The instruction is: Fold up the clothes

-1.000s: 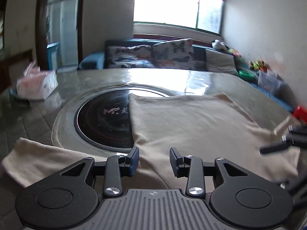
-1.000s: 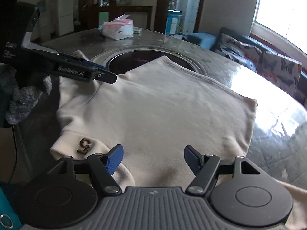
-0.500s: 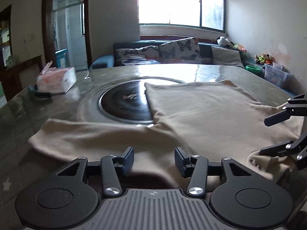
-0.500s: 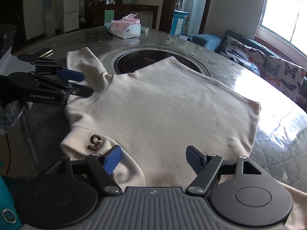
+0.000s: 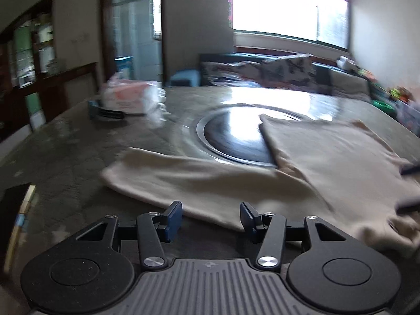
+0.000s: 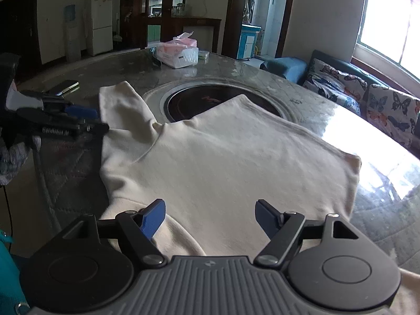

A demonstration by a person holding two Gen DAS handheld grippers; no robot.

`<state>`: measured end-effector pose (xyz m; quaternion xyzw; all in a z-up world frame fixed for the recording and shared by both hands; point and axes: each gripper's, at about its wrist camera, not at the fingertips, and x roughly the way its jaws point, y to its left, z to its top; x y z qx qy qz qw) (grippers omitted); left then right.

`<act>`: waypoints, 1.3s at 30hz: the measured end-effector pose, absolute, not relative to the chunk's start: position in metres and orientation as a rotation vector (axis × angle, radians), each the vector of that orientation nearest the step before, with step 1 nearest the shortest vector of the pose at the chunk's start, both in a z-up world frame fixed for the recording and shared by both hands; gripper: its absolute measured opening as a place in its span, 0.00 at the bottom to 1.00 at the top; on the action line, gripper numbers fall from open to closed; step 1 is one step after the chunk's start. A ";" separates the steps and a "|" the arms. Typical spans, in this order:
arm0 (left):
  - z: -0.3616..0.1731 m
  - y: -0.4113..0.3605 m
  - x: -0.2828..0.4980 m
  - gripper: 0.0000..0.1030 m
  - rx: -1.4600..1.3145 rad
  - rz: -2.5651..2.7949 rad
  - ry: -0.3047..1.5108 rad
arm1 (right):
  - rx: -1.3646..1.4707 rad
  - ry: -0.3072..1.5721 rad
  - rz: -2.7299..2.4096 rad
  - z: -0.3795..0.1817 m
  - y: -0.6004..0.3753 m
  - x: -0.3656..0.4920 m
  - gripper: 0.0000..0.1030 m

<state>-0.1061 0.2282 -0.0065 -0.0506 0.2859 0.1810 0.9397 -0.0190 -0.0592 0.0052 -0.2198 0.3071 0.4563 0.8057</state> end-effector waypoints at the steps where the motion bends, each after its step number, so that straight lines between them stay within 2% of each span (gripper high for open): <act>1: -0.004 0.237 -0.105 0.51 -0.126 0.403 0.579 | -0.469 0.675 0.986 0.001 -0.057 -0.019 0.75; 12: -0.008 0.323 -0.088 0.46 -0.376 0.680 0.606 | -0.495 0.687 0.997 -0.005 -0.052 -0.023 0.74; 15: -0.010 0.325 -0.085 0.40 -0.374 0.681 0.605 | -0.482 0.692 0.990 -0.005 -0.052 -0.021 0.73; 18: -0.011 0.328 -0.082 0.30 -0.367 0.677 0.600 | -0.472 0.695 0.984 -0.005 -0.052 -0.020 0.72; 20: -0.012 0.331 -0.080 0.16 -0.372 0.676 0.594 | -0.468 0.693 0.982 -0.005 -0.052 -0.020 0.71; 23: -0.011 0.333 -0.082 0.06 -0.396 0.667 0.576 | -0.455 0.688 0.980 -0.003 -0.053 -0.019 0.68; 29: 0.018 0.316 -0.086 0.05 -0.393 0.589 0.481 | -0.415 0.682 0.958 0.003 -0.061 -0.016 0.63; 39: 0.089 0.235 -0.079 0.05 -0.348 0.287 0.330 | -0.352 0.654 0.916 0.013 -0.082 -0.015 0.62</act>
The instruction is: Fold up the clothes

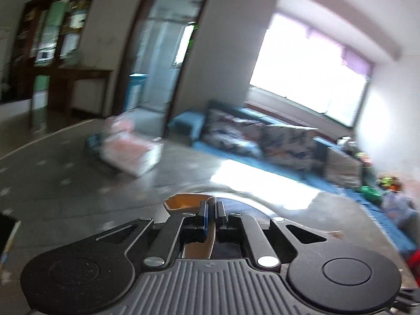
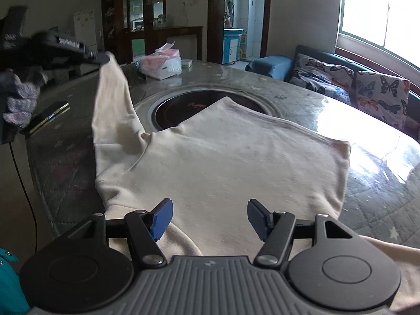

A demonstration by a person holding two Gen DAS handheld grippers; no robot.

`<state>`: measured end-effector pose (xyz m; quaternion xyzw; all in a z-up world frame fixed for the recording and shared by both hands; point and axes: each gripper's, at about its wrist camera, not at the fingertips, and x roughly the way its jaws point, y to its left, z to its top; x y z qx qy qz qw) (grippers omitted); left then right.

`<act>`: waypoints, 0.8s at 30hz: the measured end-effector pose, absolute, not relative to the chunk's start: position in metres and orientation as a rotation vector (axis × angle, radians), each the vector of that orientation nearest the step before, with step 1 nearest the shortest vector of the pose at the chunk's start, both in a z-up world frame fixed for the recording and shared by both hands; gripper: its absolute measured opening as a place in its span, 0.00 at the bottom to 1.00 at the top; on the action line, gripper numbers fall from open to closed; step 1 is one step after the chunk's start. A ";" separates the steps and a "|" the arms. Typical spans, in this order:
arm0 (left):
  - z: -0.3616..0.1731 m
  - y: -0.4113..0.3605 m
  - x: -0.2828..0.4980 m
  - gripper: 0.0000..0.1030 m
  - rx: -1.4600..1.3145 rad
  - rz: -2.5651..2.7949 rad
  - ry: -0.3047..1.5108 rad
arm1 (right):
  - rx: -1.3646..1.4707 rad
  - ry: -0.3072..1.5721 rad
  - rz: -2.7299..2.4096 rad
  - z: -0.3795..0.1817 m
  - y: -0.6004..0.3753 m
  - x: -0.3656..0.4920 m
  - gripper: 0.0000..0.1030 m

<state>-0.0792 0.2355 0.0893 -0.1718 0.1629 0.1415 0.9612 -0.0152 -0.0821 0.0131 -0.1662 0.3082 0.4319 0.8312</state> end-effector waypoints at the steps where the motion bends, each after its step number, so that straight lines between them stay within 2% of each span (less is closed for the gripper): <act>1: 0.095 0.227 -0.078 0.05 -0.343 0.257 0.321 | -0.347 0.652 0.912 0.014 -0.084 -0.015 0.62; 9: 0.111 0.147 -0.058 0.05 -0.290 0.020 0.318 | -0.280 0.639 0.874 0.018 -0.104 -0.013 0.62; 16: 0.079 0.091 -0.026 0.06 -0.263 -0.143 0.437 | -0.247 0.640 0.833 0.019 -0.119 -0.011 0.62; 19: 0.058 0.078 -0.017 0.12 -0.265 -0.201 0.524 | -0.224 0.653 0.801 0.018 -0.129 -0.007 0.62; 22: 0.042 0.075 -0.018 0.28 -0.229 -0.222 0.578 | -0.196 0.668 0.779 0.017 -0.137 -0.004 0.62; 24: 0.037 0.082 -0.027 0.32 -0.211 -0.210 0.585 | -0.183 0.678 0.771 0.016 -0.141 -0.002 0.59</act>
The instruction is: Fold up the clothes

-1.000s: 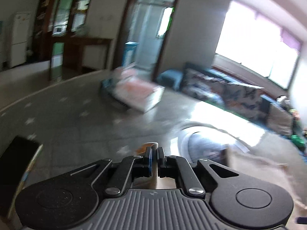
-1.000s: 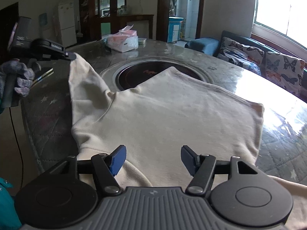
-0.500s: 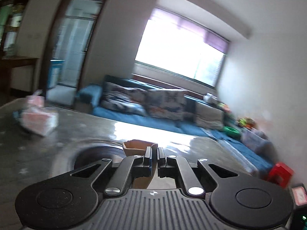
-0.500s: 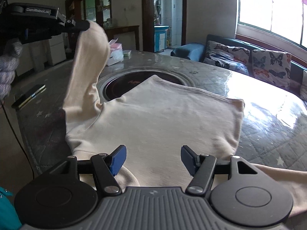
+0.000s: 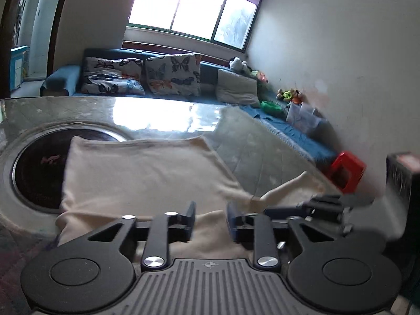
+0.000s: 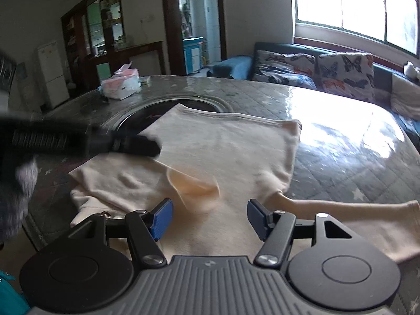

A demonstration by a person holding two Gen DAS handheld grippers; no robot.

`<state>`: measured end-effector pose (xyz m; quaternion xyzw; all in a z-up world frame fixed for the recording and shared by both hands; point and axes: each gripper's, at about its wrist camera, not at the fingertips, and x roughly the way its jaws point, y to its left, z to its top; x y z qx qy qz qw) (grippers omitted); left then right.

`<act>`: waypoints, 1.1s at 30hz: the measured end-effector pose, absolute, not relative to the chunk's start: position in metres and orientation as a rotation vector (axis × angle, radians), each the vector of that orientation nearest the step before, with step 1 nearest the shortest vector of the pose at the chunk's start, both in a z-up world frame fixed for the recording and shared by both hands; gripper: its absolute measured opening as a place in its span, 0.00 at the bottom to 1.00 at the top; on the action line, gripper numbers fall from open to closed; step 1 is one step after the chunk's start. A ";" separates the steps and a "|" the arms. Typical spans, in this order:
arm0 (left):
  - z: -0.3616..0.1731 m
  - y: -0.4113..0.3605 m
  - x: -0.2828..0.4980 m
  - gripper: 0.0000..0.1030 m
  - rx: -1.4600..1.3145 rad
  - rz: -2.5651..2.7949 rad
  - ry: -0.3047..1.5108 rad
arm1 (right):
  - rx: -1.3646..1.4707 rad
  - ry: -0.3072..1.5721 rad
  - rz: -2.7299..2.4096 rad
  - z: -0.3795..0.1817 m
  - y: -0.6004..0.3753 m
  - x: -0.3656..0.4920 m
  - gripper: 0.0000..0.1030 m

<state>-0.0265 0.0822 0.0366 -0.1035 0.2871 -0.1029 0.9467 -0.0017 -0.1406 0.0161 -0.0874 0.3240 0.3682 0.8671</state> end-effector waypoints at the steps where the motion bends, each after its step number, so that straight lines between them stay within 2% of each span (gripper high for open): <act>1: 0.035 0.089 -0.032 0.32 -0.204 -0.198 0.586 | -0.180 0.681 0.771 0.016 -0.141 -0.001 0.58; 4: 0.031 0.114 -0.047 0.33 -0.174 -0.122 0.593 | -0.174 0.690 0.775 0.015 -0.139 0.003 0.57; 7: 0.023 0.141 -0.064 0.39 -0.160 -0.050 0.614 | -0.167 0.703 0.786 0.013 -0.132 0.008 0.53; 18: -0.002 0.167 -0.098 0.40 -0.094 0.011 0.654 | -0.173 0.791 0.780 -0.008 -0.105 0.035 0.40; 22: -0.004 0.164 -0.100 0.40 -0.070 -0.017 0.636 | -0.176 0.796 0.774 -0.008 -0.101 0.036 0.27; 24: -0.005 0.164 -0.102 0.40 -0.067 -0.024 0.630 | -0.183 0.797 0.772 -0.007 -0.099 0.035 0.26; 26: -0.006 0.165 -0.103 0.38 -0.066 -0.025 0.625 | -0.189 0.794 0.765 -0.007 -0.097 0.035 0.15; 28: -0.007 0.164 -0.104 0.37 -0.057 -0.028 0.617 | -0.185 0.792 0.756 -0.006 -0.096 0.035 0.10; 33: -0.010 0.163 -0.107 0.37 -0.027 -0.050 0.608 | -0.231 0.747 0.752 0.009 -0.091 0.031 0.07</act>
